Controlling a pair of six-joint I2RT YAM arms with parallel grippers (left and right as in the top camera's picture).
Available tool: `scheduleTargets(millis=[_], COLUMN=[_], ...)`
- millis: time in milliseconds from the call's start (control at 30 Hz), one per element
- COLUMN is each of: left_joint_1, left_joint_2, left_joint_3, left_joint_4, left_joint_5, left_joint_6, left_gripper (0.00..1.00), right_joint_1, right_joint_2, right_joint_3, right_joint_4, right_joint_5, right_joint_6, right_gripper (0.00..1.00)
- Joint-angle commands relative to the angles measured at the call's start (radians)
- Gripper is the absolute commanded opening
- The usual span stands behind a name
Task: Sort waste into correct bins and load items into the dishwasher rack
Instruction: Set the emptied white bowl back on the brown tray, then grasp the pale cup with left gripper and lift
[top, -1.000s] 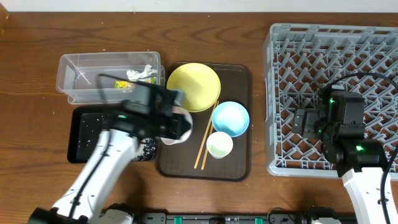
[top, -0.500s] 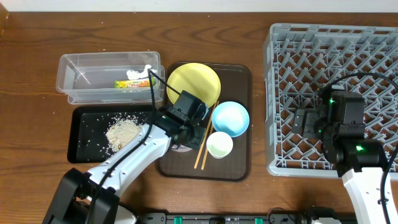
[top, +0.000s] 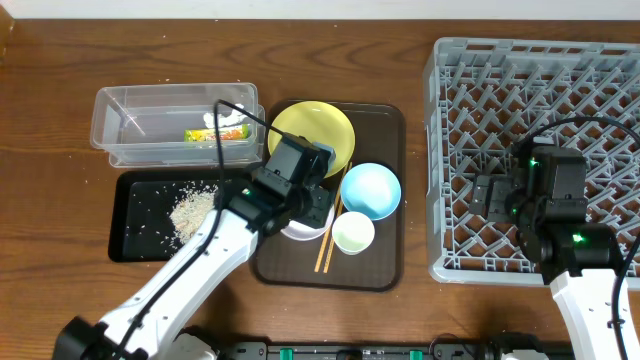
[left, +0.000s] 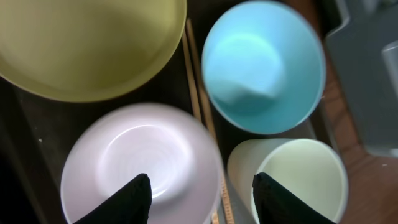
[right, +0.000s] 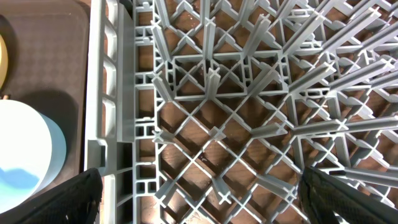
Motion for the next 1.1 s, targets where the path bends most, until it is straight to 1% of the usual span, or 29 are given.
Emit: scheduleTargets(millis=[0, 100, 300, 533, 633, 733, 900, 1033, 1067], left_joint_1=[-0.002, -0.002, -0.005, -0.034, -0.052, -0.068, -0.086, -0.087, -0.087], left_joint_2=[0.003, 0.023, 0.104, 0.175, 0.182, 0.19, 0.208, 0.209, 0.209], left_joint_3=[0.012, 0.001, 0.0, 0.0, 0.0, 0.0, 0.0, 0.0, 0.0], left_joint_4=[-0.009, -0.011, -0.051, -0.045, -0.045, -0.044, -0.045, -0.044, -0.043], left_joint_5=[0.08, 0.137, 0.15, 0.166, 0.165, 0.164, 0.164, 0.164, 0.164], left_joint_6=[-0.002, -0.003, -0.01, -0.01, -0.01, -0.01, -0.01, -0.01, -0.01], left_gripper=[0.55, 0.55, 0.55, 0.47, 0.41, 0.34, 0.28, 0.17, 0.12], right_joint_1=[0.008, 0.008, 0.008, 0.008, 0.008, 0.008, 0.008, 0.008, 0.008], right_joint_2=[-0.002, -0.002, -0.002, -0.002, -0.002, -0.002, -0.002, -0.002, -0.002], right_joint_3=[0.017, 0.017, 0.017, 0.017, 0.017, 0.017, 0.017, 0.017, 0.017], right_joint_4=[-0.002, -0.003, -0.008, -0.009, -0.009, -0.009, -0.012, -0.013, -0.013], right_joint_5=[0.006, 0.006, 0.006, 0.006, 0.006, 0.006, 0.006, 0.006, 0.006], right_joint_6=[-0.01, -0.01, -0.01, -0.01, -0.01, -0.01, -0.01, -0.01, -0.01], right_gripper=[0.99, 0.99, 0.99, 0.99, 0.99, 0.99, 0.99, 0.99, 0.99])
